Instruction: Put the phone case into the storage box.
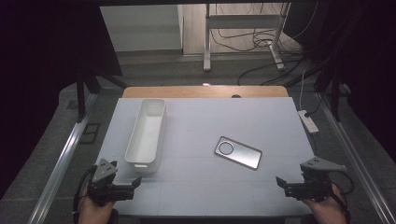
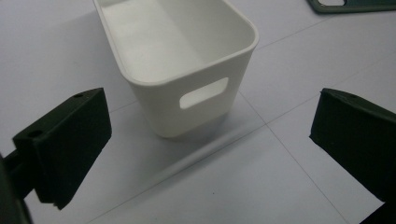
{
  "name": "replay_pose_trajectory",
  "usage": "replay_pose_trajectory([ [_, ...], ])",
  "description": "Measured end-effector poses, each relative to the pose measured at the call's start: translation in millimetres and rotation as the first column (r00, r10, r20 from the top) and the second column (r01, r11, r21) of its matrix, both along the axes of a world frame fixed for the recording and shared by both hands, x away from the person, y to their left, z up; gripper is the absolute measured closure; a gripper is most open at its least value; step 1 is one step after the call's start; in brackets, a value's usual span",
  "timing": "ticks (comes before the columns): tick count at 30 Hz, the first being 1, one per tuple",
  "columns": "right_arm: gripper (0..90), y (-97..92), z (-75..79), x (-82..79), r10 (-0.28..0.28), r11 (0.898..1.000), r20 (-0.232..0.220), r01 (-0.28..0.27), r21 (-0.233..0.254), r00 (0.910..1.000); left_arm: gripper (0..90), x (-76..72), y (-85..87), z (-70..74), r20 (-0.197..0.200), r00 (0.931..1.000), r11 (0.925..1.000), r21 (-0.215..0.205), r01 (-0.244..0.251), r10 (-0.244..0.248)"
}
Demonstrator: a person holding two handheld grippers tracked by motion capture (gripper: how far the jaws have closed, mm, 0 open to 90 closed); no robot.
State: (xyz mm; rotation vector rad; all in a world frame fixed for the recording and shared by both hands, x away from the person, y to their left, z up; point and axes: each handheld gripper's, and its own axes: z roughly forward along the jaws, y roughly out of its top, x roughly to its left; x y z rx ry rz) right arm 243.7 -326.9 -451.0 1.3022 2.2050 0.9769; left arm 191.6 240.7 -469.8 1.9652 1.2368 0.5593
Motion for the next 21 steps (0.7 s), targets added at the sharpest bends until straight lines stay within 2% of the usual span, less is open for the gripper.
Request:
replay_pose_trajectory([
  [6, 0.0, -0.1, -0.1, 1.2, -0.003, 1.0, -0.009, 0.003, 0.006, 1.0, 0.0, -1.9, 1.0, 0.0, 0.013, 0.9999, 1.0, -0.009, 0.001, -0.001],
  [15, 0.0, 1.0, -0.5, 2.0, 0.023, 1.0, -0.021, -0.023, 0.005, 0.9995, 0.0, -0.8, 0.5, -0.4, 0.005, 0.9999, 0.9998, -0.008, 0.016, -0.016],
  [21, 0.0, 1.8, -0.4, 1.8, 0.037, 0.999, -0.021, -0.037, 0.003, 0.9991, 0.0, -0.6, 2.9, -0.5, 0.001, 0.9999, 0.9994, -0.032, 0.015, -0.015],
])
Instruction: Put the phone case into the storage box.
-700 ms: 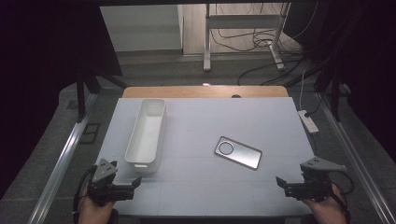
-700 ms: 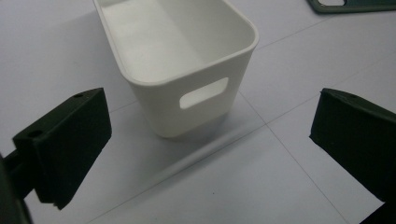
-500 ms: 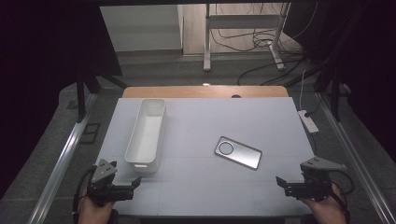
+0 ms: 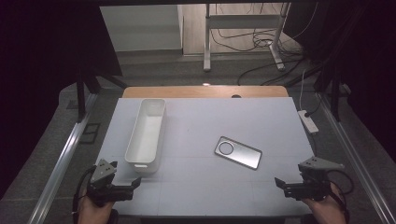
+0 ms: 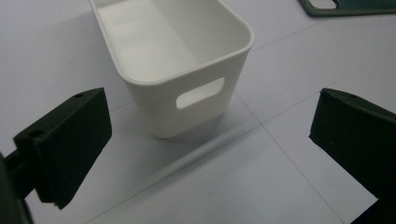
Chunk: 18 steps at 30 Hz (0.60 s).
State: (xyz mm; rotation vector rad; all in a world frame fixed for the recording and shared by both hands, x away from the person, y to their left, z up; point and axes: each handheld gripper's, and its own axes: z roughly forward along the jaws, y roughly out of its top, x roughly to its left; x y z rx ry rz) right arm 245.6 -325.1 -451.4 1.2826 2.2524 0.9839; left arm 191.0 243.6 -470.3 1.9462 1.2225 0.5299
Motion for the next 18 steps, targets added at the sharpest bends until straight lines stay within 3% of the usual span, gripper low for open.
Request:
replay_pose_trajectory([
  [10, 0.0, 0.2, -0.4, 4.1, 0.03, 0.999, -0.032, -0.029, 0.022, 0.999, 0.1, -0.4, 1.6, -0.3, 0.007, 0.9998, 0.9996, -0.021, 0.017, -0.017],
  [18, 0.0, 4.4, 2.5, 13.5, 0.07, 0.998, -0.051, -0.069, 0.007, 0.9963, 0.0, -2.0, 3.3, -0.1, 0.023, 0.9995, 0.9992, -0.034, 0.022, -0.021],
])
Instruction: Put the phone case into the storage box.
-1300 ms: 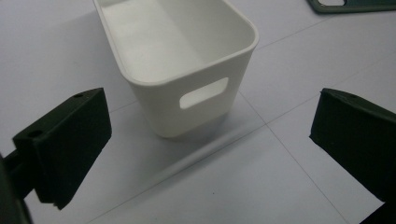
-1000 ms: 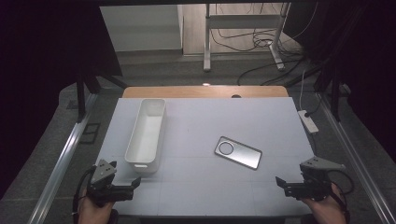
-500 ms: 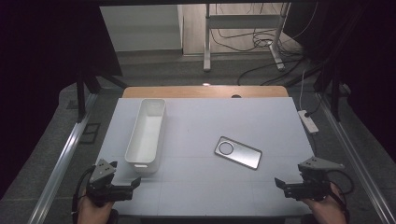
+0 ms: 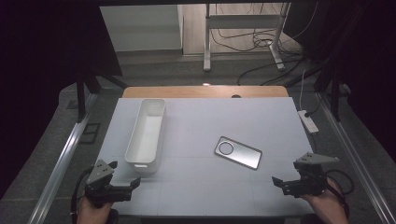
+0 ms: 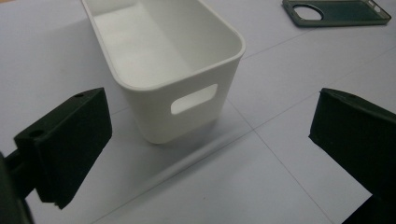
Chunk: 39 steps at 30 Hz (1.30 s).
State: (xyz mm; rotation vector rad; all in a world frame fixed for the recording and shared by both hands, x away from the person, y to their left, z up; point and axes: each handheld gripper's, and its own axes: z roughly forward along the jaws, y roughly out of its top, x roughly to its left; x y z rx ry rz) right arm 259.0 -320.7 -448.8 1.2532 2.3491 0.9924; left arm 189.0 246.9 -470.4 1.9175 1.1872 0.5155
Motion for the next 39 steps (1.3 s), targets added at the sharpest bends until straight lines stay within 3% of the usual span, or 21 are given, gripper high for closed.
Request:
replay_pose_trajectory([
  [8, 0.0, 6.3, 1.1, 11.4, 0.037, 0.999, -0.021, -0.037, 0.017, 0.9991, 0.2, 0.7, -2.1, 0.0, -0.005, 1.0, 0.9998, 0.019, 0.001, -0.001],
  [13, 1.4, 9.8, 3.1, 17.4, 0.065, 0.997, -0.041, -0.063, 0.054, 0.997, 0.5, 0.9, -2.8, -0.2, -0.006, 1.0, 0.9998, 0.022, 0.003, -0.003],
  [32, 0.0, 26.4, 2.7, 43.2, 0.089, 0.996, -0.054, -0.089, 0.008, 0.9945, 0.7, 1.7, -2.5, -0.2, -0.011, 0.9998, 0.9997, 0.018, 0.017, -0.017],
  [39, 0.0, 33.8, 3.1, 52.7, 0.116, 0.993, -0.05, -0.114, 0.037, 0.992, 0.8, 2.1, -2.6, -0.3, -0.013, 0.9997, 0.9997, 0.016, 0.019, -0.019],
])
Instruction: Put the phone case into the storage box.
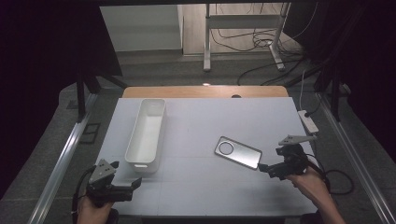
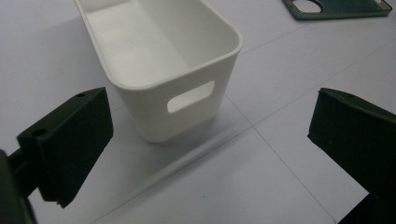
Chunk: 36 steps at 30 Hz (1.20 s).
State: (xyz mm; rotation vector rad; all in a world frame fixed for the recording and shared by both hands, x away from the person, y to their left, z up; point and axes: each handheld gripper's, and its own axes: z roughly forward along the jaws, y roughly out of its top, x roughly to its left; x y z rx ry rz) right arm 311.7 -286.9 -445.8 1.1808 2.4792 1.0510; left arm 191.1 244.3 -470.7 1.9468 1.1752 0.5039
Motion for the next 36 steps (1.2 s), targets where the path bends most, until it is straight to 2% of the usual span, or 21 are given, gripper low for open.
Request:
replay_pose_trajectory([
  [5, 0.0, 6.4, 1.0, 6.1, 0.008, 1.0, 0.019, -0.008, -0.018, 0.9998, 0.8, 0.1, 0.1, 0.0, 0.0, 1.0, 1.0, -0.002, 0.0, 0.0],
  [13, 0.0, 16.1, -1.3, 16.1, 0.016, 0.999, 0.017, -0.015, -0.047, 0.9997, 0.9, 0.3, 0.8, 0.1, 0.0, 1.0, 1.0, -0.008, -0.003, 0.003],
  [16, 0.0, 22.5, -2.7, 20.6, 0.022, 0.997, 0.028, -0.02, -0.073, 0.9993, 0.9, 0.3, 0.9, 0.1, 0.001, 1.0, 1.0, -0.009, -0.003, 0.003],
  [20, 0.0, 28.9, -4.3, 26.5, 0.028, 0.996, 0.0, -0.028, -0.085, 0.9996, 0.8, 0.3, 1.1, 0.1, 0.002, 1.0, 0.9999, -0.011, -0.003, 0.003],
  [30, 0.0, 40.4, -8.4, 35.8, 0.026, 0.992, -0.016, -0.028, -0.122, 0.9995, 0.8, 0.5, 1.6, 0.1, 0.002, 1.0, 0.9999, -0.016, -0.001, 0.001],
  [36, 0.0, 46.9, -9.4, 42.0, 0.016, 0.992, -0.041, -0.021, -0.122, 0.999, 0.8, 0.8, 1.6, 0.1, 0.002, 1.0, 0.9999, -0.017, 0.0, 0.0],
])
